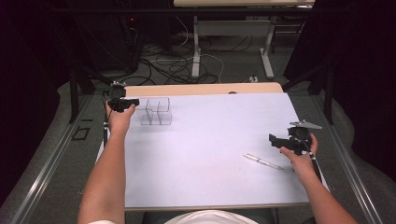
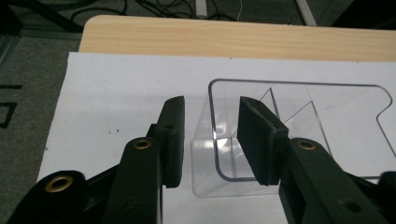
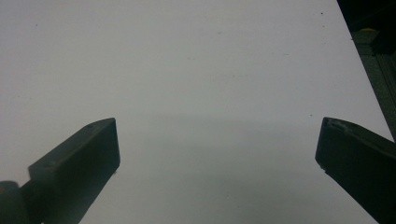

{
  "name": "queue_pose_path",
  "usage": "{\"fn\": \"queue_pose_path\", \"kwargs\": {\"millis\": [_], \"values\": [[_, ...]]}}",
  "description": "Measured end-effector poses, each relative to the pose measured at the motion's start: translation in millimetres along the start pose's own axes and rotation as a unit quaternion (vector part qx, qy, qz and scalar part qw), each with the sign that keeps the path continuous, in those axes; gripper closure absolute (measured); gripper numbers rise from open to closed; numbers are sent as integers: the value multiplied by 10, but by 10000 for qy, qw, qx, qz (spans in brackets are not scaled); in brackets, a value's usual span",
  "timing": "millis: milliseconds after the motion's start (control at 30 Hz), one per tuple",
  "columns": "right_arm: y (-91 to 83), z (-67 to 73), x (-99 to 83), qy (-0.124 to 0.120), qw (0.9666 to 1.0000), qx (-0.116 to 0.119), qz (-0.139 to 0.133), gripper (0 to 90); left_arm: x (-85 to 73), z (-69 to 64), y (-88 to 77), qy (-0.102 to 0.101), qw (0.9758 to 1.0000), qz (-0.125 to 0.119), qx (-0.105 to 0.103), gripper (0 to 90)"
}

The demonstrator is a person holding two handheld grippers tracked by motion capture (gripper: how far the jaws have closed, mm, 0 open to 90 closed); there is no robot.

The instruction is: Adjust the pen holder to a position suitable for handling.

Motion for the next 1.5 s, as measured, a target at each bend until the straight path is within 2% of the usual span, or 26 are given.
{"fn": "queue_pose_path", "kwargs": {"millis": [167, 300, 467, 633, 700, 733, 800, 967, 1067, 1167, 1200, 1367, 1467, 1500], "values": [[5, -7, 0, -21, 10000, 6, 3, 0, -2, -23, 20, 82, 9999, 135, 50, 675], [7, -2, -3, 28, 10000, 29, 36, 0, -7, -44, 28, 25, 9997, 221, 21, 712], [10, -3, -3, -11, 10000, 33, 29, 0, -26, -28, 46, 134, 9988, 431, 206, 736], [14, 4, -5, 12, 10000, 59, 48, 0, -28, -40, 46, 116, 9988, 448, 129, 792], [16, -1, -4, -36, 10000, 56, 39, 0, -31, -75, 57, 185, 9988, 419, 189, 819], [17, -1, -4, -40, 10000, 55, 39, 0, -29, -79, 52, 231, 9984, 483, 197, 830], [17, 2, -6, -41, 9999, 70, 65, 0, -31, -85, 55, 225, 9983, 490, 219, 846], [17, 4, -9, -45, 9999, 80, 63, 0, -38, -86, 38, 115, 9983, 509, 250, 881], [20, 0, -9, -54, 9999, 76, 63, 0, -42, -101, 39, 128, 9983, 485, 301, 887], [21, -3, -9, -71, 9999, 67, 59, 0, -46, -101, 32, 56, 9983, 504, 292, 889], [22, -2, -8, -79, 9999, 79, 55, 0, -48, -109, 30, -39, 9984, 495, 281, 889], [21, 2, -9, -45, 9999, 83, 69, 0, -60, -102, 10, -106, 9981, 553, 238, 889], [14, 3, -9, -41, 9999, 76, 65, 0, -84, -109, -12, -65, 9979, 610, 215, 888], [14, 3, -9, -41, 9999, 77, 66, 0, -119, -111, -34, -191, 9981, 569, 156, 888]]}}
Point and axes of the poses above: each handheld gripper's, and its own axes: y roughly forward along the jaws, x roughly out of its top, z roughly to its left, the point moved 1 cm from there along y, roughly forward along the jaws, and after that the axes turned 14 degrees about z, right-handed, at the moved point
